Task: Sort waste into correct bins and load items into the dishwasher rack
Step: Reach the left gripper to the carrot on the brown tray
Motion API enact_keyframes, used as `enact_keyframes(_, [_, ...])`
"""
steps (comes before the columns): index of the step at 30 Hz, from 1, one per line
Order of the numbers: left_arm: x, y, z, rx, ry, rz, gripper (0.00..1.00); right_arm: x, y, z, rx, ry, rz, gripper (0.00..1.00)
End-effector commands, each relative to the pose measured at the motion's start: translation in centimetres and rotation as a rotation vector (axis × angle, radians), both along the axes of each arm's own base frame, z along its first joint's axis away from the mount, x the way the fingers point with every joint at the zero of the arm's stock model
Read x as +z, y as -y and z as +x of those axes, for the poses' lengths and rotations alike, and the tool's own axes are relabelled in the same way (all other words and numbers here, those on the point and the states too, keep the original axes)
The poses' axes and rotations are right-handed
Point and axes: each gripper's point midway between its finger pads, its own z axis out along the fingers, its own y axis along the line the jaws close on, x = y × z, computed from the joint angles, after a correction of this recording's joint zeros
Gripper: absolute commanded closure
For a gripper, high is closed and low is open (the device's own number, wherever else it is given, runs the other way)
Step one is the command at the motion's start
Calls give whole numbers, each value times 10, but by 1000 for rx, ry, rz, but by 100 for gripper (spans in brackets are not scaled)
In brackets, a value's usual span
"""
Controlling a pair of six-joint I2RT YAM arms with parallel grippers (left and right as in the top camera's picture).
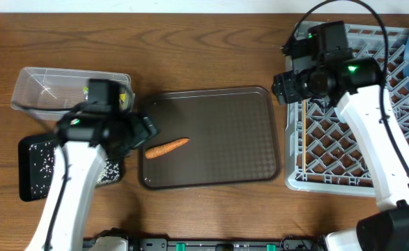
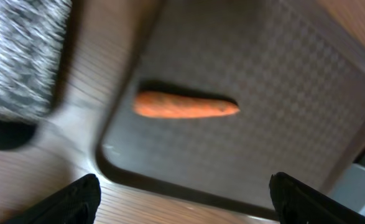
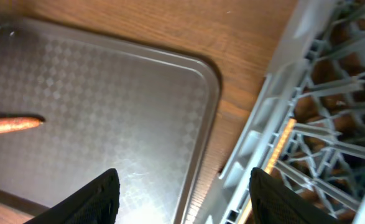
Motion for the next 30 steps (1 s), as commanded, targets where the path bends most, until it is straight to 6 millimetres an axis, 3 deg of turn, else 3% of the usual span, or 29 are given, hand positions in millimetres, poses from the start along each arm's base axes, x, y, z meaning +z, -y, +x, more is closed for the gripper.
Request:
enact_keyframes(1, [-19, 21, -3, 229, -148, -76, 10, -15, -9, 0, 41, -36, -5, 34])
enact_keyframes(8, [-61, 40, -10, 605, -377, -64, 9, -33, -9, 0, 40, -93, -19, 35])
enact_keyframes(20, [-123, 31, -3, 679, -481, 78, 9, -34, -5, 1, 29, -90, -41, 34])
enact_keyframes(27, [-137, 22, 4, 686, -455, 136, 9, -34, -4, 0, 29, -92, -41, 34])
enact_keyframes(28, [-138, 20, 5, 687, -446, 146, 10, -34, -4, 0, 29, -92, -42, 34])
enact_keyframes(30, [-138, 19, 5, 688, -442, 154, 26, -34, -4, 0, 29, -92, -42, 34])
